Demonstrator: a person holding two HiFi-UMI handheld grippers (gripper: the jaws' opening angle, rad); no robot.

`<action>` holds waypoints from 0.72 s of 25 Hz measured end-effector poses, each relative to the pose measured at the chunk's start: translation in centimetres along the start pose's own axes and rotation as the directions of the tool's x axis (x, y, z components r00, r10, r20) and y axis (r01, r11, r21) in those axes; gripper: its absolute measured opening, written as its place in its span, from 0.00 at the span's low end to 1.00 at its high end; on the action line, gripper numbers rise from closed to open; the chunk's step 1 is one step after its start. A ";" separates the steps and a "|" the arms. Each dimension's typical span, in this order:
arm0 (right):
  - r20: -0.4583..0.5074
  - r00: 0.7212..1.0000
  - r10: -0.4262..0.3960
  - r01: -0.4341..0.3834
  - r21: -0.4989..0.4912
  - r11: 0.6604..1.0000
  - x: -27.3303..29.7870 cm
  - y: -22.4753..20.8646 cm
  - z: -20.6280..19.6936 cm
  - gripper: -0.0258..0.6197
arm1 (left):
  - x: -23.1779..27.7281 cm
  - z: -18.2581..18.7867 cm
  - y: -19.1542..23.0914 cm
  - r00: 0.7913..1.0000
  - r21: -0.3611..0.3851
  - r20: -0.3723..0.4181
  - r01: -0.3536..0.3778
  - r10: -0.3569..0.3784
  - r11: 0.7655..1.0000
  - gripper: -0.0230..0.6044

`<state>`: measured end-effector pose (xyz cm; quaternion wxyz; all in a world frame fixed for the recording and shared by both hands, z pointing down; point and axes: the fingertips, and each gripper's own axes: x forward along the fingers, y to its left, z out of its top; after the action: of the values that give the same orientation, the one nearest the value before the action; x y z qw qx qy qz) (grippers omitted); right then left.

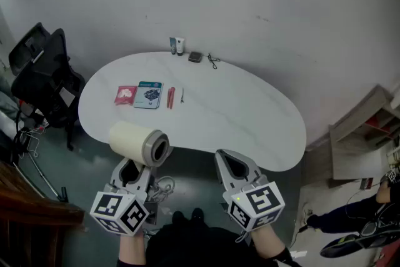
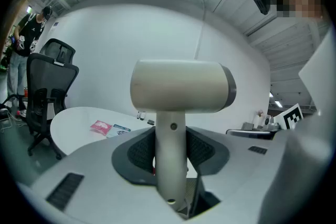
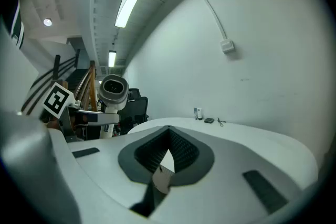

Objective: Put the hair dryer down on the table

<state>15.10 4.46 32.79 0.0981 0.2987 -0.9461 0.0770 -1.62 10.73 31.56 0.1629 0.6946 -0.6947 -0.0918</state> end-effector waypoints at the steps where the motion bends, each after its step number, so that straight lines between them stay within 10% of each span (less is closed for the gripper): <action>1: -0.002 1.000 -0.002 0.002 -0.001 1.000 0.0 -0.1 -0.1 0.04 | 0.0 -0.1 0.0 1.000 0.000 0.000 -0.001 0.001 1.000 0.30; 18: -0.008 1.000 0.028 -0.027 0.022 0.999 0.0 -0.2 -0.7 0.04 | -0.7 -0.6 1.3 0.999 -0.002 -0.002 -0.052 0.052 0.999 0.30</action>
<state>15.33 4.48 33.46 0.0978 0.2864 -0.9488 0.0901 -2.66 11.49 32.56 0.1665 0.6763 -0.7122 -0.0876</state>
